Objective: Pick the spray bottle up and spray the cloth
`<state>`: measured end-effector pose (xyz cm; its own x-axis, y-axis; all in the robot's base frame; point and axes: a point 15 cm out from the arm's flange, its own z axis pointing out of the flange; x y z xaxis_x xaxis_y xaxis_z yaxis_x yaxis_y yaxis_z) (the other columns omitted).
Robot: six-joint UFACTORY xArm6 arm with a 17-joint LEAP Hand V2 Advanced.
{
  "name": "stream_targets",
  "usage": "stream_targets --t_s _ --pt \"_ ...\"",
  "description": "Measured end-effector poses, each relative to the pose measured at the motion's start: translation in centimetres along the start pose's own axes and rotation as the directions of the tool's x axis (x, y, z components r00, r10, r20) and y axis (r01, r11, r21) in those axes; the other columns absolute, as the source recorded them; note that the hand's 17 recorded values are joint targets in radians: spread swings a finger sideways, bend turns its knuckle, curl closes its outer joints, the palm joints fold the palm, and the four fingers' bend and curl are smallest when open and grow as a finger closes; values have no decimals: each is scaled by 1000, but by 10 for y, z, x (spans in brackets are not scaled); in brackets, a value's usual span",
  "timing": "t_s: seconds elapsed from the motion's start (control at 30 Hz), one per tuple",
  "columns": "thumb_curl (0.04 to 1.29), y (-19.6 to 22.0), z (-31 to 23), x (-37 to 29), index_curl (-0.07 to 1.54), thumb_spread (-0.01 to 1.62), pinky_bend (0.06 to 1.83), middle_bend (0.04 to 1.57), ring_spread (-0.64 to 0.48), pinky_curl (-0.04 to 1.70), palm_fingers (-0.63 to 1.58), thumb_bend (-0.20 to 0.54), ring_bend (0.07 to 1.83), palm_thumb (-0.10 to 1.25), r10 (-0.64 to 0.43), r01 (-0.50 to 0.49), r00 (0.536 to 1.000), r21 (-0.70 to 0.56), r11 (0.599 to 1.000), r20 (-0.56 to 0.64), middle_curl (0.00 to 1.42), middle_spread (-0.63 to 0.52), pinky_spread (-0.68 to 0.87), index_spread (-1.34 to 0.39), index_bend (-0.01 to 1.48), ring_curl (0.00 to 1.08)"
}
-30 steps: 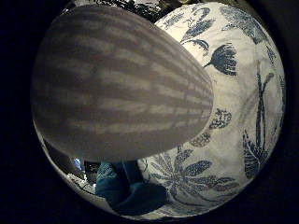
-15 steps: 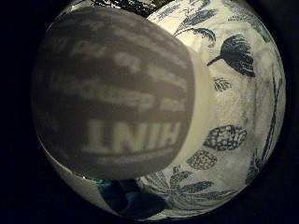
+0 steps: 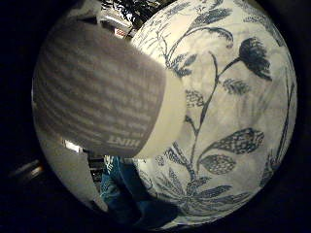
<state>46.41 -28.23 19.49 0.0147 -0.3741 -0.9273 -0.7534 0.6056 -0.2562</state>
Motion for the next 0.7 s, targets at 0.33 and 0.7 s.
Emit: stream_targets --t_s 0.33,0.7 --pt "728 4 -5 -35 805 723 1232 1362 -207 962 1125 -17 1382 1102 -26 27 998 -35 999 54 696 -98 -188 -202 1141 700" --pt "818 14 -18 -99 770 666 1135 1397 -215 1203 1120 -18 1378 1093 -185 179 983 -246 953 0 661 -76 -164 -184 1186 750"
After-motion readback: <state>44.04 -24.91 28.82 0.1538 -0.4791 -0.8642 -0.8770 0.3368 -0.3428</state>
